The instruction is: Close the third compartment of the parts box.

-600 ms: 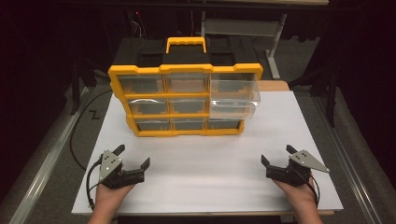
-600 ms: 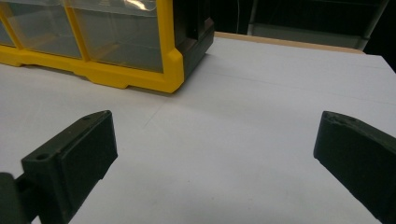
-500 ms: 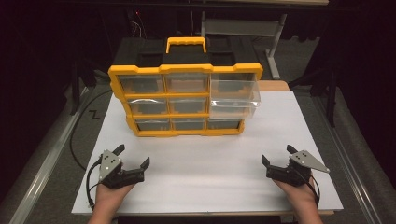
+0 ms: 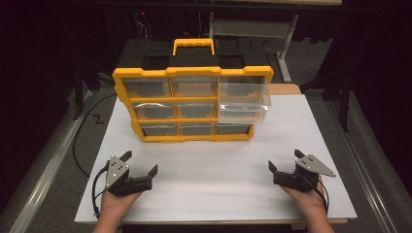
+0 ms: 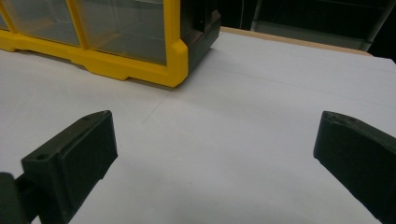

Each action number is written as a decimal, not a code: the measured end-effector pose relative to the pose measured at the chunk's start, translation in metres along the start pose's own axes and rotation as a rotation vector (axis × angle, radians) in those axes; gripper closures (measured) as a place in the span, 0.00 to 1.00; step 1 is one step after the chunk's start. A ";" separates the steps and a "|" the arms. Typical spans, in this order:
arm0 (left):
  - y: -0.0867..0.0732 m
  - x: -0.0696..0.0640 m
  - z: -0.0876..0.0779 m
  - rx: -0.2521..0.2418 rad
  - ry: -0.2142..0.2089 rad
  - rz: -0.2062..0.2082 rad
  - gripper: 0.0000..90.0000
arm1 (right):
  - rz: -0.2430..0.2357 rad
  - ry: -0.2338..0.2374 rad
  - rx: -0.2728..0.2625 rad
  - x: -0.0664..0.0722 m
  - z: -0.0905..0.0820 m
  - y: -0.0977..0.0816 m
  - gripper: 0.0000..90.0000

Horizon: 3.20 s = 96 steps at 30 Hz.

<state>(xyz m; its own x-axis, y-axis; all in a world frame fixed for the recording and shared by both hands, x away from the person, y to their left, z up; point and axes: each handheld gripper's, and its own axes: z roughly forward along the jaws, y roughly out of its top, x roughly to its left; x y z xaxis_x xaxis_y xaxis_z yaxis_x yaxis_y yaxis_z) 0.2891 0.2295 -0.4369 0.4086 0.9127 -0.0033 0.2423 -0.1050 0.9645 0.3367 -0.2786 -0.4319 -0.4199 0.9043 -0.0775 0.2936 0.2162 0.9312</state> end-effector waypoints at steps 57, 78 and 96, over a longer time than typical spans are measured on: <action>-0.002 -0.002 0.002 0.011 -0.015 -0.007 0.01 | -0.014 0.133 -0.039 0.091 0.044 0.033 0.01; -0.003 -0.001 0.002 0.020 -0.019 -0.015 0.01 | 0.000 0.176 -0.053 0.086 0.037 0.028 0.44; -0.003 -0.002 0.002 0.021 -0.023 -0.018 0.01 | -0.020 0.168 -0.025 0.082 0.037 0.024 0.87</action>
<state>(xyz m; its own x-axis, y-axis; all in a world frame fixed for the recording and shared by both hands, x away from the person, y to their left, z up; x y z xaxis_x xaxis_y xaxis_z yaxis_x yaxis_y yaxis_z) 0.2898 0.2272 -0.4401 0.4243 0.9051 -0.0269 0.2682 -0.0973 0.9585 0.3409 -0.1860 -0.4288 -0.5637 0.8252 -0.0369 0.2637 0.2221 0.9387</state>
